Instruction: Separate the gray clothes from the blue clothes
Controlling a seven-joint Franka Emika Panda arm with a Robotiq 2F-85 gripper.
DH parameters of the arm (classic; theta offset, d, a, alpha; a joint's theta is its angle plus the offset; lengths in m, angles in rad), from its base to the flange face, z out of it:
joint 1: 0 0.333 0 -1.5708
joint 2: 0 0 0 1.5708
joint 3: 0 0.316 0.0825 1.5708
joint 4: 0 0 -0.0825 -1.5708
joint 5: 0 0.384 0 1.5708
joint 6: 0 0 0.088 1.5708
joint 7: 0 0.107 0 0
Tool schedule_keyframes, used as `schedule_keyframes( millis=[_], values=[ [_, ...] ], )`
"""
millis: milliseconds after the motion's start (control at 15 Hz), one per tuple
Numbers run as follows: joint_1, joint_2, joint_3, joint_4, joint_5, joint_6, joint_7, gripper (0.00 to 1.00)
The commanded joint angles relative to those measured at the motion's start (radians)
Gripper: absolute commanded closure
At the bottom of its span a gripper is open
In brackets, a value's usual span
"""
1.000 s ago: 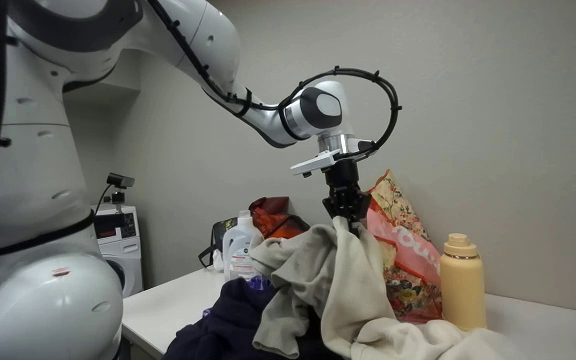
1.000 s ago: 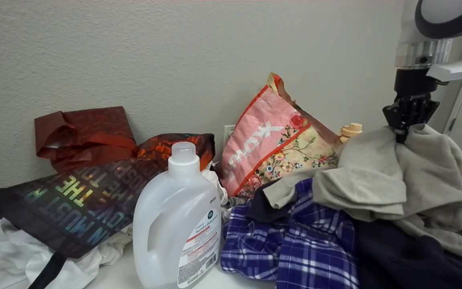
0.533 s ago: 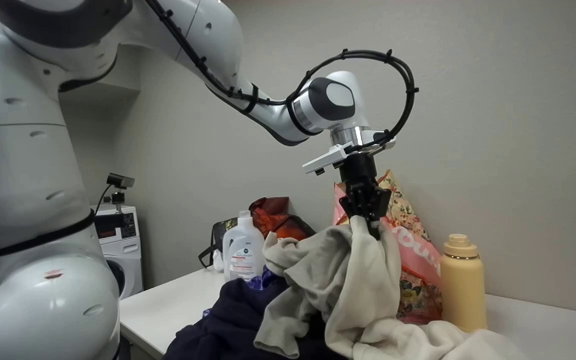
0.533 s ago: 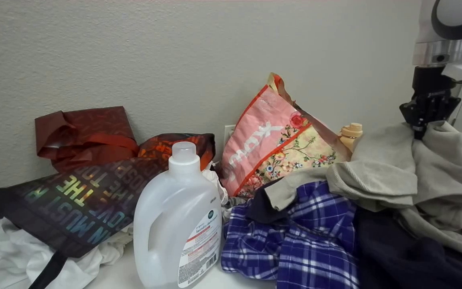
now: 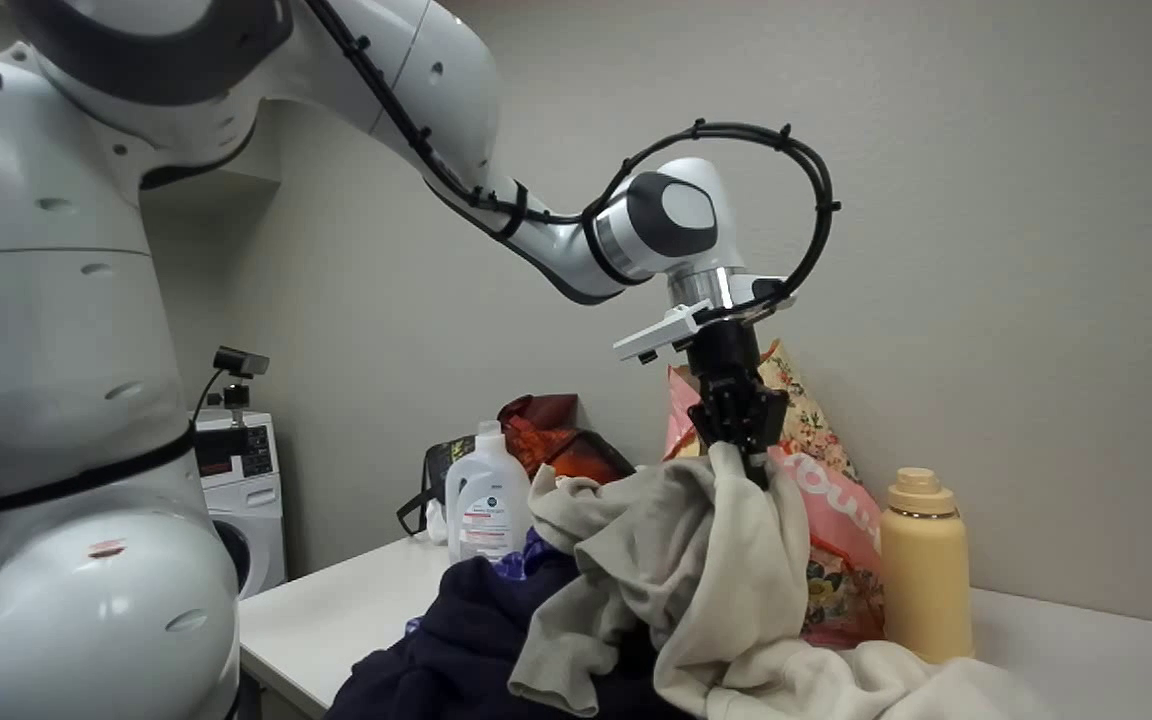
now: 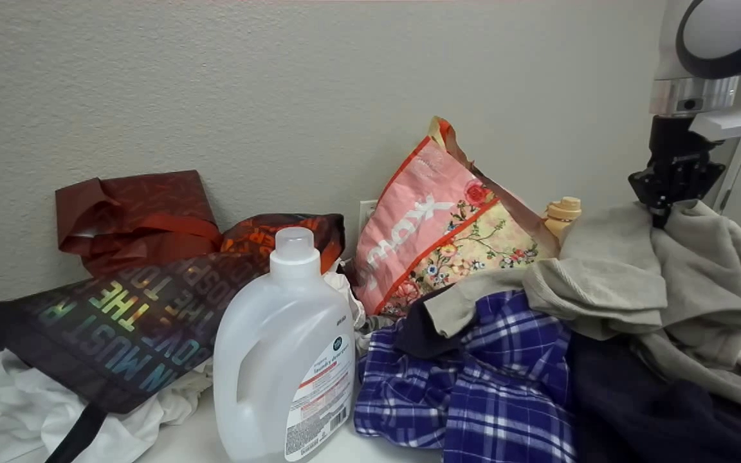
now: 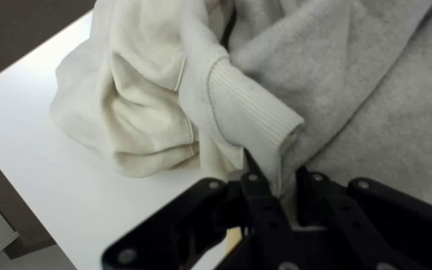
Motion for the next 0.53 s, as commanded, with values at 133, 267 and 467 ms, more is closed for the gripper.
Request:
schedule_keyframes(
  millis=[133,267,467],
  values=[
    [-0.017,0.208,-0.031,0.191,-0.003,0.031,0.115,0.95],
    [-0.028,0.310,-0.058,0.298,0.007,0.021,0.148,0.95],
    [-0.051,0.460,-0.107,0.469,0.031,-0.006,0.187,0.95]
  ],
)
